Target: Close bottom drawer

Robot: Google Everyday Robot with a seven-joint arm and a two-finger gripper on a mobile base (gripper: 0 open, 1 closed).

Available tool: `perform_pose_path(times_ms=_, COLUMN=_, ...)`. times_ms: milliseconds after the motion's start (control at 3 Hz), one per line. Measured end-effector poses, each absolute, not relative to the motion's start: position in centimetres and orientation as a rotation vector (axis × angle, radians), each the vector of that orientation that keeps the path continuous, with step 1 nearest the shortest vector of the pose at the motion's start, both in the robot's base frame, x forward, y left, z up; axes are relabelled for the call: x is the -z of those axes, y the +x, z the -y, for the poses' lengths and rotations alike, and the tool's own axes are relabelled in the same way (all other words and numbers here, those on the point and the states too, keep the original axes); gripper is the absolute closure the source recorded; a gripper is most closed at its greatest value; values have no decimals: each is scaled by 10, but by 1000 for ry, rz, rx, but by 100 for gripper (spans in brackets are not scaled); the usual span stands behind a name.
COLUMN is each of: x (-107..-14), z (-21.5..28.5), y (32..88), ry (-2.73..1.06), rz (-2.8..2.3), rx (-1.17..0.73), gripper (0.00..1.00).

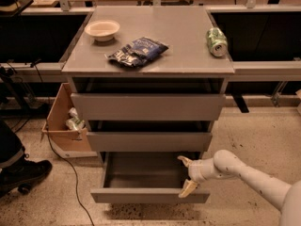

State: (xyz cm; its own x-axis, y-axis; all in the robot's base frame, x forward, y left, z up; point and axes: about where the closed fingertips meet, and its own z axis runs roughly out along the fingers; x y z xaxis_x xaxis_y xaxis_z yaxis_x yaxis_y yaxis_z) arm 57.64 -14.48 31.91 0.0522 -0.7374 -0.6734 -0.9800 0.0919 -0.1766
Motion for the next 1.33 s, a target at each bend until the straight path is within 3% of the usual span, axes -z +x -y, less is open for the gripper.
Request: perform_pose_path(times_ms=1333, x=-284, z=165, y=499, ry=-1619, rz=-1794, rx=-633, gripper=100)
